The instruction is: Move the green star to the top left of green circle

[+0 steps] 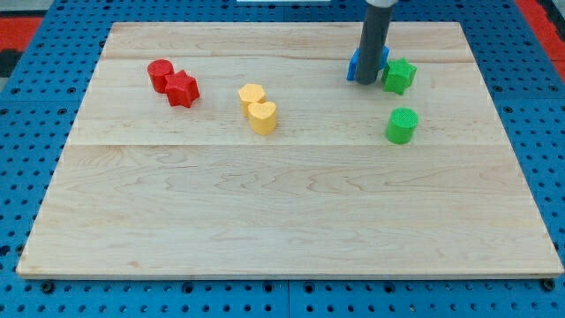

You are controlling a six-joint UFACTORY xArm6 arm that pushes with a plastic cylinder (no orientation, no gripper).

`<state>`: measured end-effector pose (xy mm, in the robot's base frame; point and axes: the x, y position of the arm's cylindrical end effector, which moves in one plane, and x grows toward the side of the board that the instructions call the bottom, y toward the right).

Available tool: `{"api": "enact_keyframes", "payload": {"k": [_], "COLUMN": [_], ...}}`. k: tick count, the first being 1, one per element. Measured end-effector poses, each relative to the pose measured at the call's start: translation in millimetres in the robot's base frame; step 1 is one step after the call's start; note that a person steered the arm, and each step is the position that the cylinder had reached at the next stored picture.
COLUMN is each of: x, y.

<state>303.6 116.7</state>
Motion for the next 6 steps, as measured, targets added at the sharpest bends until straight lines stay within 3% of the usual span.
{"api": "enact_keyframes", "payload": {"k": [1, 4, 5, 6], "x": [-23, 26, -9, -7], "y": [10, 13, 13, 75]}}
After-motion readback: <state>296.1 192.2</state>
